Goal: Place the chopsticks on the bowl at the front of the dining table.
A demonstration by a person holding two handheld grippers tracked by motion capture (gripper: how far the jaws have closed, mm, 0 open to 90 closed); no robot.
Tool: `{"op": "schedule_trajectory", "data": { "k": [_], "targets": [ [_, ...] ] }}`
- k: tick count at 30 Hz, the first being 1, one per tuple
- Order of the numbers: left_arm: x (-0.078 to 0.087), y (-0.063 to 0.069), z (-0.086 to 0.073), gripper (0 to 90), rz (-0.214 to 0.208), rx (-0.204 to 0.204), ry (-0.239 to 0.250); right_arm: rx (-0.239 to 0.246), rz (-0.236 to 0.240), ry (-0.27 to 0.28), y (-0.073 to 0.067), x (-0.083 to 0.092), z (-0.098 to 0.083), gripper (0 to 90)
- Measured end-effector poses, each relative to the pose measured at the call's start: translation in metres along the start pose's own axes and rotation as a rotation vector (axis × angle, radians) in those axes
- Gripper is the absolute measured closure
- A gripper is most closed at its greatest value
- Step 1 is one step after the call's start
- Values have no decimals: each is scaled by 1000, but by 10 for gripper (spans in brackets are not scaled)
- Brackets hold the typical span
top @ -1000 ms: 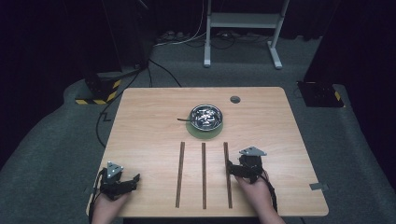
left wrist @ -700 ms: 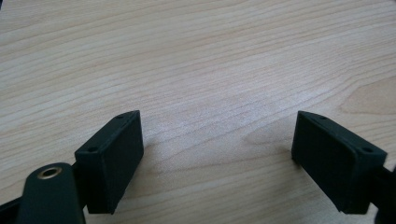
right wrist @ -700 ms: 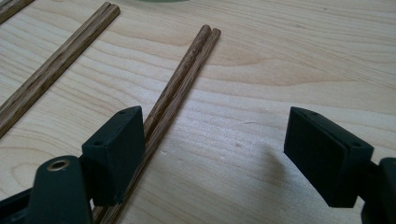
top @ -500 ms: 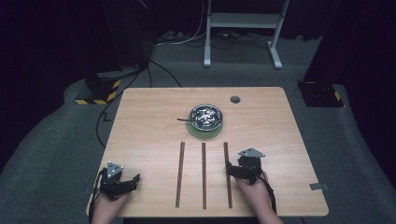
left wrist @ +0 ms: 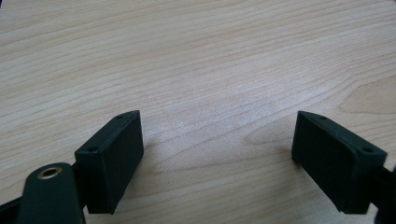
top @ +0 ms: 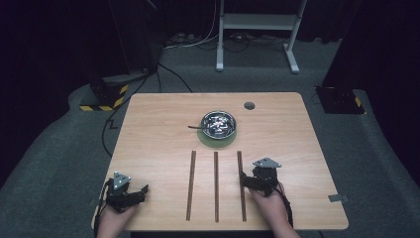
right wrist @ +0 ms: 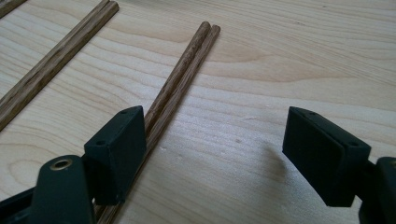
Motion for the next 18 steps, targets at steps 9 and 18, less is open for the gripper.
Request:
{"op": "schedule_trajectory", "data": {
  "k": [9, 18],
  "targets": [
    [0, 0, 0, 168, 0, 0, 0, -8, 7, -7, 0, 0, -1, 215],
    [0, 0, 0, 168, 0, 0, 0, 23, 5, -11, -6, 0, -2, 219]
  ]
}}
Point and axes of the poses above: each handheld gripper's, and its own axes: x roughly backward along the jaws, z roughly out of its top, y roughly to its right, the point moved 7 cm from there along -x, roughly forward along the jaws, and after that the axes turned 5 degrees about -x, right-handed, at the moved point
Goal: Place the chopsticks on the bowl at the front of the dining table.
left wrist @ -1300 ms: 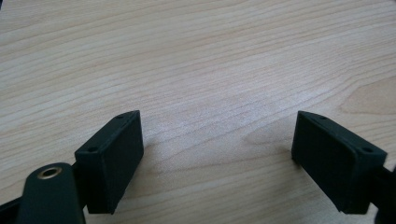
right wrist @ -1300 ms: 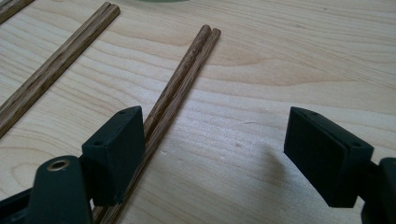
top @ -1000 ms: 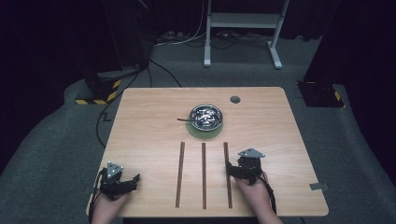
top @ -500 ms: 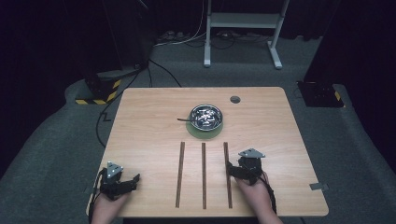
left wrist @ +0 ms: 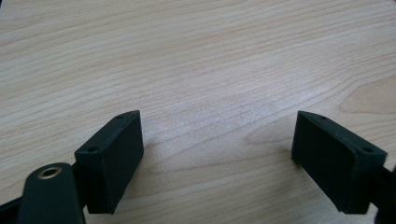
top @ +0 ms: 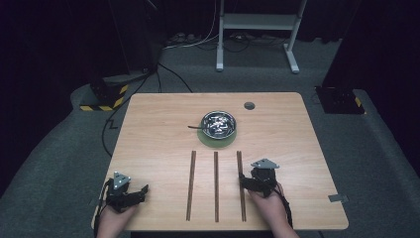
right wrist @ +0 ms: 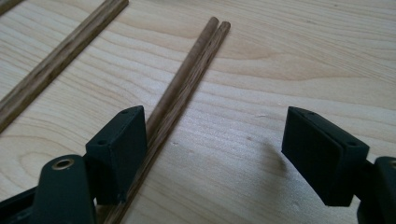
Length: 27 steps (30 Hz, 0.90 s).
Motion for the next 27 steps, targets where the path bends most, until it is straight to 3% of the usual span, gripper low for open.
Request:
{"op": "schedule_trajectory", "data": {
  "k": [16, 27],
  "targets": [
    [0, 0, 0, 168, -1, 0, 0, -23, -25, -15, 15, 4, -3, 267],
    [0, 0, 0, 168, -1, -1, 0, 8, 36, -22, 10, 8, -6, 501]
  ]
}}
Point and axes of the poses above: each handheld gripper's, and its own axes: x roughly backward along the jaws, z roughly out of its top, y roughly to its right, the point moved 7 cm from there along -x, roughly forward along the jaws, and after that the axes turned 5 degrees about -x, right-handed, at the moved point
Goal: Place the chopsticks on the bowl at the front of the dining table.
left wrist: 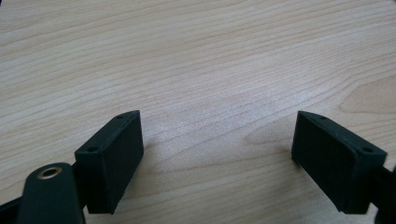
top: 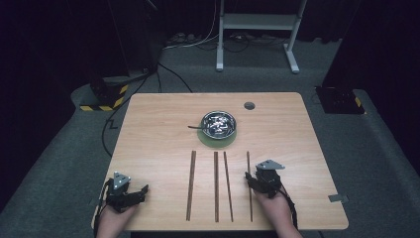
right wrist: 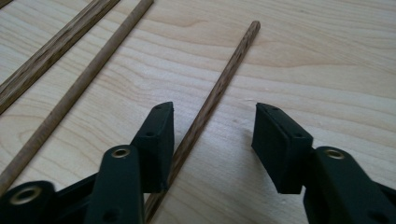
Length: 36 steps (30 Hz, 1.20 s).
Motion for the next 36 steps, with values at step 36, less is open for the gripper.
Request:
{"op": "schedule_trajectory", "data": {
  "k": [36],
  "targets": [
    [0, 0, 0, 168, 0, 0, 0, 64, -3, -45, 1, -5, 8, 762]
  ]
}}
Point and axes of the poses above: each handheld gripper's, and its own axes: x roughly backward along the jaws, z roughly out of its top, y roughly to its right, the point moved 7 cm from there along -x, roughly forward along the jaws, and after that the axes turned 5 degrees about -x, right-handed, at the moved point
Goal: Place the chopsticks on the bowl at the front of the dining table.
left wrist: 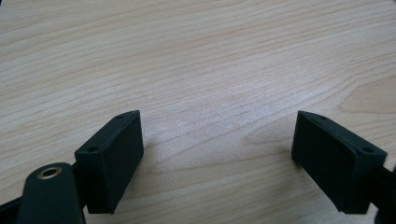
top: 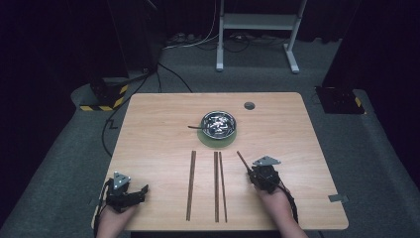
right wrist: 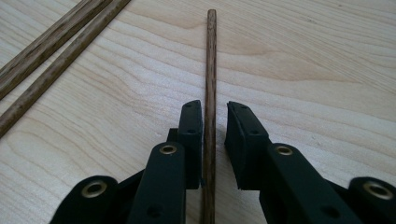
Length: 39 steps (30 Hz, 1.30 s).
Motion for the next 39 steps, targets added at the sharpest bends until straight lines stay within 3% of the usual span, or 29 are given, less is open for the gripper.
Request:
{"op": "schedule_trajectory", "data": {
  "k": [3, 6, 13, 21, 23, 31, 39],
  "targets": [
    [0, 0, 0, 168, -2, -3, 0, -3, -7, -18, -1, 1, 0, 780],
    [0, 0, 0, 168, -2, -3, 0, 28, -21, -27, -4, 2, 0, 836],
    [0, 0, 0, 168, -5, -5, -1, 34, -28, -25, -4, 2, 0, 846],
    [1, 0, -1, 167, -7, -11, -5, 27, -22, 46, -1, 13, 13, 847],
    [1, 0, -1, 167, -7, -11, -5, 35, -25, 95, -1, 19, 23, 848],
    [1, 0, 0, 167, -10, -13, -3, 42, -23, 164, -7, 34, 46, 848],
    [1, 0, 0, 167, -11, -15, -4, 40, -12, 164, -10, 30, 61, 848]
  ]
}}
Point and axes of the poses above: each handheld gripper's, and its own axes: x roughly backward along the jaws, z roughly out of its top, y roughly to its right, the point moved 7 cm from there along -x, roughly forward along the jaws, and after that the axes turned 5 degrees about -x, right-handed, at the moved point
